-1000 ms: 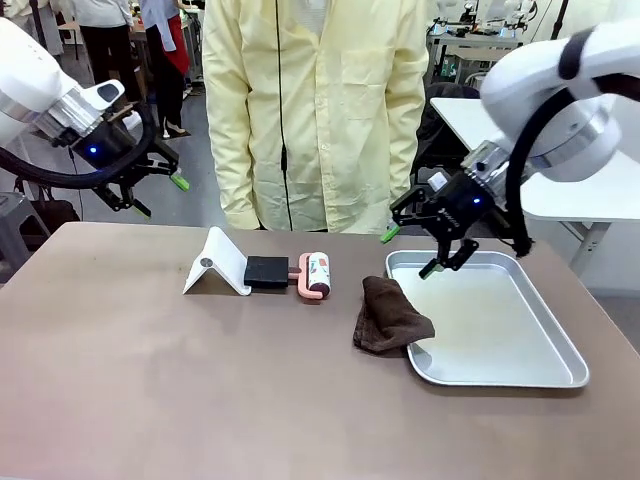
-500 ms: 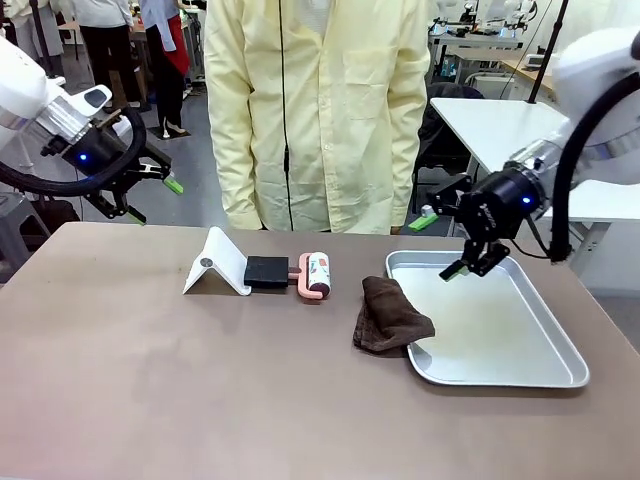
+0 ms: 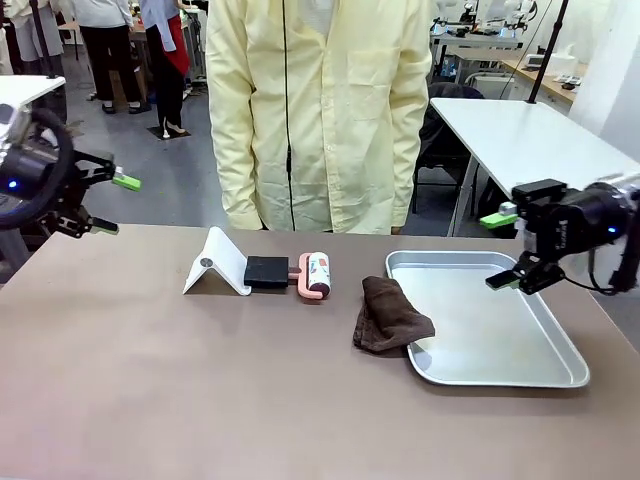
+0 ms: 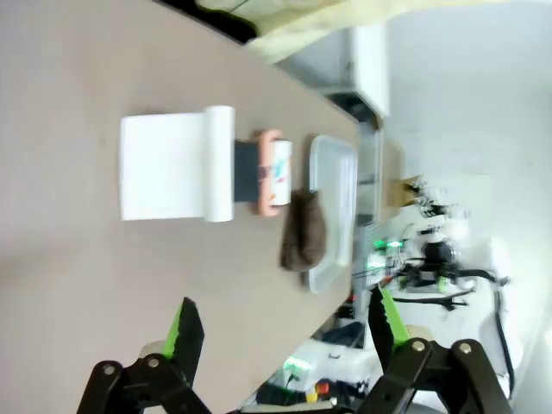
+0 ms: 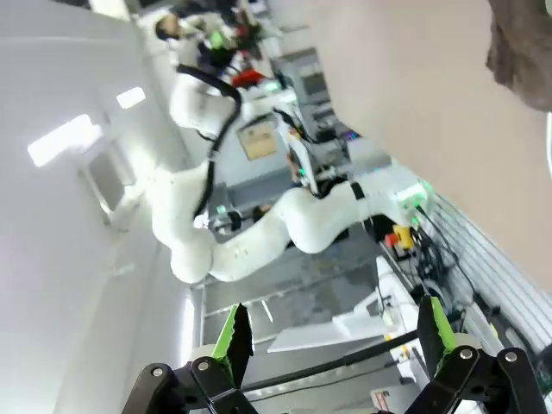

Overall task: Clean the surface of the table.
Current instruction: Return the Lint Roller and towel to their original positions.

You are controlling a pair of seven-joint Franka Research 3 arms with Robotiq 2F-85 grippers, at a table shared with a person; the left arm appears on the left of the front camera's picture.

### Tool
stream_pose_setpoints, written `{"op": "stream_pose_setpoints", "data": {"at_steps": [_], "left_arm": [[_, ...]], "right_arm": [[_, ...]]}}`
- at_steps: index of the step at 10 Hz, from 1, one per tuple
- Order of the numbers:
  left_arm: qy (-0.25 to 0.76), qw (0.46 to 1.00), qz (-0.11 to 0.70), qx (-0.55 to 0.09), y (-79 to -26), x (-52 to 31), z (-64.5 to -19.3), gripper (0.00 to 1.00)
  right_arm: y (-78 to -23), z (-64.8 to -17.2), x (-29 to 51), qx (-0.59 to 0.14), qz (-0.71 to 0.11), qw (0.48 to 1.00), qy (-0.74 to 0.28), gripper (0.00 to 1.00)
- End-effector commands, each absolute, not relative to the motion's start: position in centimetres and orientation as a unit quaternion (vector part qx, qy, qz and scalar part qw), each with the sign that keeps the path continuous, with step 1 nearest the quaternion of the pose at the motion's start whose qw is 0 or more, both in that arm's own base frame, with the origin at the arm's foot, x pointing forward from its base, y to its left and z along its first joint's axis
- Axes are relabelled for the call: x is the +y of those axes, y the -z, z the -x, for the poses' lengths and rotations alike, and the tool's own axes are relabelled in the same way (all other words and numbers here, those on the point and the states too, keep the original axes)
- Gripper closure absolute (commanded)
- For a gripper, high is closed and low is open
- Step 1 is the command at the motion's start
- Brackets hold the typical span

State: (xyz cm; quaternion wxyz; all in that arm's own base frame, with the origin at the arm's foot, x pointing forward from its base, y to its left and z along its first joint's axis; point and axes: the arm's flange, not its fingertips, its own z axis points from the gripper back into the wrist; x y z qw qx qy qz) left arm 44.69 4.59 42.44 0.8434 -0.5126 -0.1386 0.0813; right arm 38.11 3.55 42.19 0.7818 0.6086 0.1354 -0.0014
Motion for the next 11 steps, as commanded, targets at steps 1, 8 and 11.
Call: {"op": "stream_pose_setpoints", "data": {"at_steps": [1, 8, 11], "left_arm": [[-0.013, 0.790, 0.580, -0.198, -40.8, 3.9, -43.1, 0.00], [-0.063, 0.817, 0.546, -0.175, -41.9, 4.6, -43.4, 0.00], [-0.063, 0.817, 0.546, -0.175, -41.9, 4.6, -43.4, 0.00]], "right_arm": [[-41.1, -37.5, 2.8, 0.074, -0.646, 0.760, -0.004, 0.00], [-41.8, -37.7, 2.5, 0.109, -0.626, 0.772, 0.004, 0.00], [-41.8, -37.7, 2.5, 0.109, -0.626, 0.772, 0.004, 0.00]]}}
